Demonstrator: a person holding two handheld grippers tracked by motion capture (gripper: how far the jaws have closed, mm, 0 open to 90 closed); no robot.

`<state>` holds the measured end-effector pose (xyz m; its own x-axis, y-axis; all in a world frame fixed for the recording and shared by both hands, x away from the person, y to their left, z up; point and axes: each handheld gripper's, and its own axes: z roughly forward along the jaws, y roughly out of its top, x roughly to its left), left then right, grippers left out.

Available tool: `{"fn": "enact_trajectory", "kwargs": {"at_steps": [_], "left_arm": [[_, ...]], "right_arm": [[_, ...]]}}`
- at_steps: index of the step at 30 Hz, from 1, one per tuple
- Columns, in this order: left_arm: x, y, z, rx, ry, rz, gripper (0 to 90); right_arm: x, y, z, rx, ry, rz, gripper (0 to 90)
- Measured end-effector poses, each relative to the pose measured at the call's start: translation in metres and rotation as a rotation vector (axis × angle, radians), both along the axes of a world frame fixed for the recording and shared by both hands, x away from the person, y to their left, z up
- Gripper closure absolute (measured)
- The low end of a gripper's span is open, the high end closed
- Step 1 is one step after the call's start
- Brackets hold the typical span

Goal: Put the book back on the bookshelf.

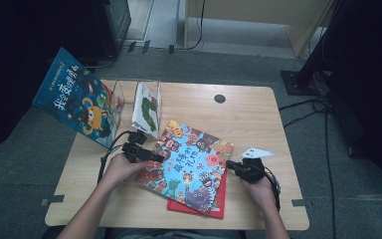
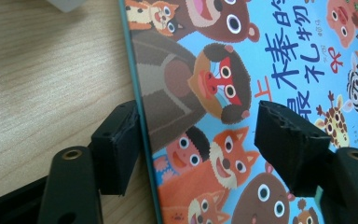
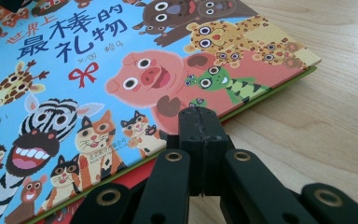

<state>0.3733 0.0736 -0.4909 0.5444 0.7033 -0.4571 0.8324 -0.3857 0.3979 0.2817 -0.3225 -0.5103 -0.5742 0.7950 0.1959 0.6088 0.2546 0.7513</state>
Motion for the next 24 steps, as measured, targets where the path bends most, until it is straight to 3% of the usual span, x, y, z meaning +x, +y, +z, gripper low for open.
{"fn": "enact_trajectory", "kwargs": {"at_steps": [5,10,13,16,21,24], "left_arm": [[-0.0043,-0.0029,0.0025,0.061,-0.027,-0.014,32.4],[-0.003,0.0057,0.0004,0.017,-0.008,0.012,38.8],[-0.0041,0.0026,0.0003,0.03,-0.037,0.029,38.5],[-0.0033,0.0027,0.0007,0.035,-0.031,0.025,38.5],[-0.0025,0.0006,0.0023,0.055,-0.021,0.044,42.0],[0.0002,0.0053,0.0033,0.037,0.033,0.058,47.5]], "right_arm": [[0.0036,0.0005,-0.0011,0.009,-0.006,-0.005,90.0],[0.0051,0.0042,-0.001,-0.004,-0.017,-0.019,90.0],[0.006,0.0058,-0.0004,-0.012,-0.017,-0.023,90.0],[0.0044,0.0069,0.0001,-0.039,-0.004,-0.013,90.0],[0.002,0.0076,0.0005,-0.032,0.008,0.002,90.0],[0.0032,0.005,-0.0004,-0.006,0.02,0.001,90.0]]}}
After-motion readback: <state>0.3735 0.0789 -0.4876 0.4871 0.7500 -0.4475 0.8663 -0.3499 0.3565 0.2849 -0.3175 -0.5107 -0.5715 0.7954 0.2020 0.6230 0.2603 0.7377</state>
